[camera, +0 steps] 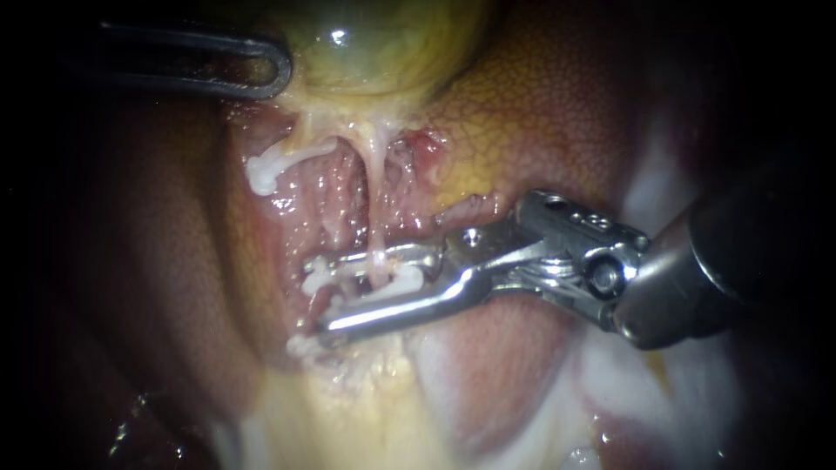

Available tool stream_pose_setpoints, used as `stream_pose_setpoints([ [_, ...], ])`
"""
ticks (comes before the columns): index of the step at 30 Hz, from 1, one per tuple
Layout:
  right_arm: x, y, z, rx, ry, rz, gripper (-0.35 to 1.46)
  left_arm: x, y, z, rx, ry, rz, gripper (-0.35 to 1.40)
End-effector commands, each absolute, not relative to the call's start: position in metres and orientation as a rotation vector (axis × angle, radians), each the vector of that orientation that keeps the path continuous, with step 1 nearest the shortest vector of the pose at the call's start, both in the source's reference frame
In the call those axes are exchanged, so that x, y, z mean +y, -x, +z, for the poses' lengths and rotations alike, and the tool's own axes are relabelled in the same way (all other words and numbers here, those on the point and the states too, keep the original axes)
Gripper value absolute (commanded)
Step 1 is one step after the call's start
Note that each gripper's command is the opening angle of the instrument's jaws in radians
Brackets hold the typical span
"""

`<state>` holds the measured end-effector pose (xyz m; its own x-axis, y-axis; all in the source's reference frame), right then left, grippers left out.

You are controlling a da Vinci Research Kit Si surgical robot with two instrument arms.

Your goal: Clipping second clip right tube

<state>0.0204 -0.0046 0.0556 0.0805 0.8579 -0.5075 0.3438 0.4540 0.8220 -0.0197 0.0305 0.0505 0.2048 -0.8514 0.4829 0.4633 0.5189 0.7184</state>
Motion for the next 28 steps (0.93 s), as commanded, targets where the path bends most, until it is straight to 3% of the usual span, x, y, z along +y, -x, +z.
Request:
stream_pose_setpoints([
  [1,-0.0047,-0.0204,0.0556,1.502,-1.107,0.534,0.03,0.0305,0.0197,0.0505,-0.987,-0.471,-0.965,-0.35],
  [9,-0.0046,-0.0202,0.0557,1.502,-1.108,0.533,-0.34,0.0305,0.0197,0.0505,-0.987,-0.471,-0.965,-0.35],
  [28,-0.0045,-0.0202,0.0560,1.499,-1.109,0.539,-0.35,0.0304,0.0198,0.0505,-0.987,-0.471,-0.965,-0.35],
])
